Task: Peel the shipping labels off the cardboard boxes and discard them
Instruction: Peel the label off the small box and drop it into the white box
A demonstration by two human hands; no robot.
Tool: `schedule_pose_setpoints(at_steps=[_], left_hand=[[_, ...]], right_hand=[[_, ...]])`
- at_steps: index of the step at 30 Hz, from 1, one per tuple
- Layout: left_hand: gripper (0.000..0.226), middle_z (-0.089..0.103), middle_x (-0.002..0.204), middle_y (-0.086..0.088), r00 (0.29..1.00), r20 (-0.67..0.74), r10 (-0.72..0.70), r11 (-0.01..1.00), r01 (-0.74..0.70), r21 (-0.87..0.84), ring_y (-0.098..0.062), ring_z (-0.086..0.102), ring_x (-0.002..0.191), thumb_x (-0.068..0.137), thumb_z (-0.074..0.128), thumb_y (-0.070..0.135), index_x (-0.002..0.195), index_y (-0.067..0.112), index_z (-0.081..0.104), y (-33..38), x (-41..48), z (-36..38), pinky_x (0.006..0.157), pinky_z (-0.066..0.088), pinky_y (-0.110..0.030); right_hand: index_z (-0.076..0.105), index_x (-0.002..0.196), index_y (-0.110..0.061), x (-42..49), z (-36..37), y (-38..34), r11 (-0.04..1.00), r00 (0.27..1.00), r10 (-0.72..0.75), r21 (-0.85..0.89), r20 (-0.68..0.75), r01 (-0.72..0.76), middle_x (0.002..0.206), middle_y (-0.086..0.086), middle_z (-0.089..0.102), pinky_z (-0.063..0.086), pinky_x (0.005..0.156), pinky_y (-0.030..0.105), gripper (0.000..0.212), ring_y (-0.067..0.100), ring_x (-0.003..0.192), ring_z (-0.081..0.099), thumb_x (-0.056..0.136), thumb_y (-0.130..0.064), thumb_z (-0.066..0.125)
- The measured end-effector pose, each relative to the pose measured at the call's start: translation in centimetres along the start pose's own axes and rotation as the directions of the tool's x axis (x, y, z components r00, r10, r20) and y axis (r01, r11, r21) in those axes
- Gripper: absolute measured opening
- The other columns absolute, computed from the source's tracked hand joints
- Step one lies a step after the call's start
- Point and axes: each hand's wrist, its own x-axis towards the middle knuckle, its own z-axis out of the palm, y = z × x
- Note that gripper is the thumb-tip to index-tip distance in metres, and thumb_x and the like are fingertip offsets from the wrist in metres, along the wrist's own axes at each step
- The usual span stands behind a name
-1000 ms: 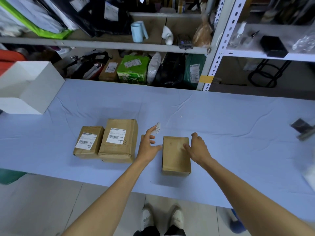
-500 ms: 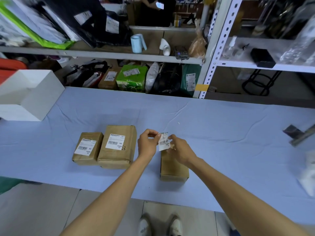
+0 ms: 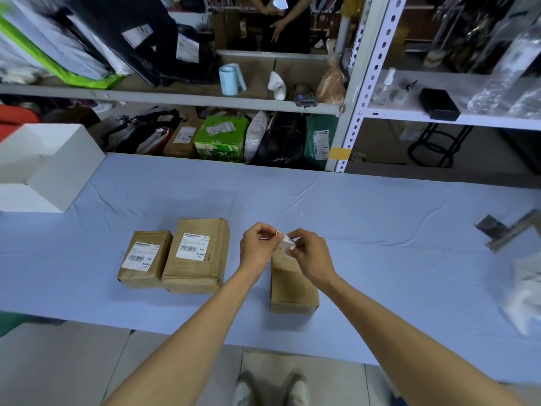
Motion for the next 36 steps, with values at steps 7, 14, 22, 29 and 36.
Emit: schedule_pose_setpoints(at_steps=[7, 14, 22, 29, 36], left_hand=[[0.018, 0.06, 0.099, -0.004, 0.995, 0.088, 0.053, 0.994, -0.061, 0.091, -0.02, 0.062, 0.09, 0.086, 0.069, 0.016, 0.076, 0.023, 0.056, -0.4, -0.6, 0.0, 0.085, 0.055, -0.034], [0.014, 0.065, 0.084, 0.001, 0.993, 0.104, 0.06, 0.997, -0.065, 0.037, -0.016, 0.065, 0.084, 0.084, 0.071, 0.008, 0.082, 0.013, 0.058, 0.5, -1.1, 0.2, 0.079, 0.06, -0.044], [0.017, 0.072, 0.089, -0.007, 0.998, -0.047, 0.039, 0.997, -0.041, -0.063, -0.021, 0.07, 0.09, 0.08, 0.074, 0.006, 0.088, 0.021, 0.071, 0.4, -1.3, -0.2, 0.079, 0.06, -0.044], [0.013, 0.075, 0.09, 0.007, 0.998, -0.03, 0.061, 0.998, -0.061, 0.011, -0.012, 0.07, 0.09, 0.084, 0.072, 0.02, 0.085, 0.034, 0.073, 0.8, -1.5, -0.5, 0.09, 0.055, -0.043], [0.009, 0.076, 0.086, -0.003, 0.995, 0.085, 0.047, 0.996, -0.04, -0.077, -0.021, 0.073, 0.085, 0.077, 0.079, 0.012, 0.084, 0.018, 0.077, 1.5, -2.1, -0.8, 0.086, 0.058, -0.043]], right_hand=[[0.069, 0.074, -0.002, 0.0, -1.3, -1.1, 0.995, 0.999, -0.005, 0.095, -0.047, 0.009, 0.062, 0.013, 0.067, 0.055, 0.05, 0.028, 0.005, 0.021, 0.051, 0.065, 0.079, -0.001, 0.067], [0.072, 0.064, -0.003, 0.0, -1.3, -1.6, 0.994, 0.996, 0.047, 0.097, -0.069, -0.04, 0.06, 0.01, 0.069, 0.05, 0.056, 0.028, 0.006, 0.026, 0.059, 0.067, 0.07, -0.002, 0.072], [0.077, 0.085, -0.008, 0.0, -1.3, -2.3, 0.988, 0.996, 0.086, 0.132, -0.011, -0.084, 0.068, 0.001, 0.07, 0.044, 0.052, 0.009, 0.016, 0.001, 0.06, 0.064, 0.078, -0.004, 0.063], [0.078, 0.08, -0.007, 0.0, -1.5, -2.7, 0.943, 0.993, 0.062, 0.331, -0.099, -0.026, 0.073, 0.004, 0.074, 0.051, 0.062, 0.012, 0.009, 0.007, 0.069, 0.07, 0.075, -0.002, 0.071], [0.073, 0.075, -0.004, 0.6, -1.9, -2.9, 0.933, 0.986, 0.061, 0.36, -0.153, -0.002, 0.068, 0.009, 0.072, 0.058, 0.064, 0.028, 0.004, 0.018, 0.064, 0.071, 0.072, -0.002, 0.075]])
